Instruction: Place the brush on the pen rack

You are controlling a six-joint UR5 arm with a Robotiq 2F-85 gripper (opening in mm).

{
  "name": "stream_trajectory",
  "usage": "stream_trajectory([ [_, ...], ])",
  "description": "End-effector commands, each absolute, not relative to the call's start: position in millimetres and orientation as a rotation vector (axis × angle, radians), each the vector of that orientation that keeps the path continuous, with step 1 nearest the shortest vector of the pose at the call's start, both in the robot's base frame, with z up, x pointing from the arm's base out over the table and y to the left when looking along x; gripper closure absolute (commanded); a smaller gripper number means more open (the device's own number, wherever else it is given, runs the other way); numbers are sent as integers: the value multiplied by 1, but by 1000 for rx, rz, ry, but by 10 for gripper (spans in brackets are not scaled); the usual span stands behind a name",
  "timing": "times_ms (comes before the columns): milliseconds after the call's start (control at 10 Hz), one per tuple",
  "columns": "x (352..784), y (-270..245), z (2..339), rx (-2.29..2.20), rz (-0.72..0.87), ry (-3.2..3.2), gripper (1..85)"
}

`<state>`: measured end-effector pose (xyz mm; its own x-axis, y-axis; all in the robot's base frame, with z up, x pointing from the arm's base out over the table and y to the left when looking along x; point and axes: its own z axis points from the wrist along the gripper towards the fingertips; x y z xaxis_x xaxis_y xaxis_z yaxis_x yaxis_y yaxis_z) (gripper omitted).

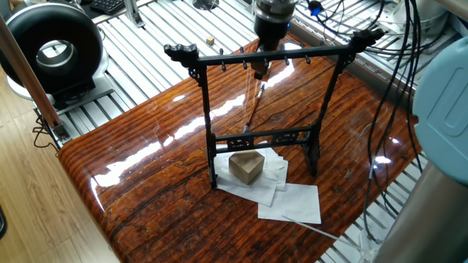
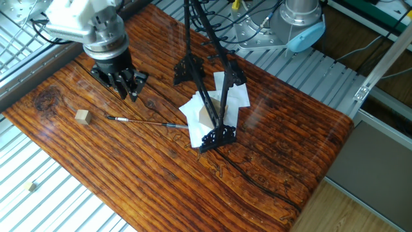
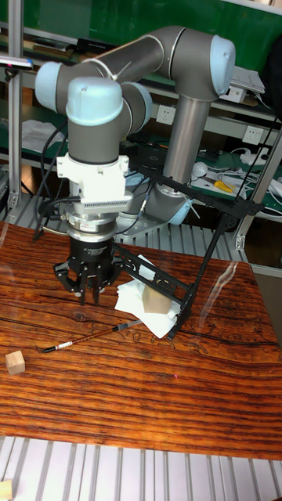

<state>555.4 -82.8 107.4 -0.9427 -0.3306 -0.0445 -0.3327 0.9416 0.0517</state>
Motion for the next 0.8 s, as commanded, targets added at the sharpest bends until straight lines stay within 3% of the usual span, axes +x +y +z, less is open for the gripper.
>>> stream_trajectory([
  [0, 545, -115, 104, -579, -66, 3069, 560],
  [200, 539, -126, 107, -628, -123, 3091, 560],
  [300, 533, -109, 111, -589, -11, 3107, 560],
  [700, 532, -103, 112, -476, 18, 3138, 560],
])
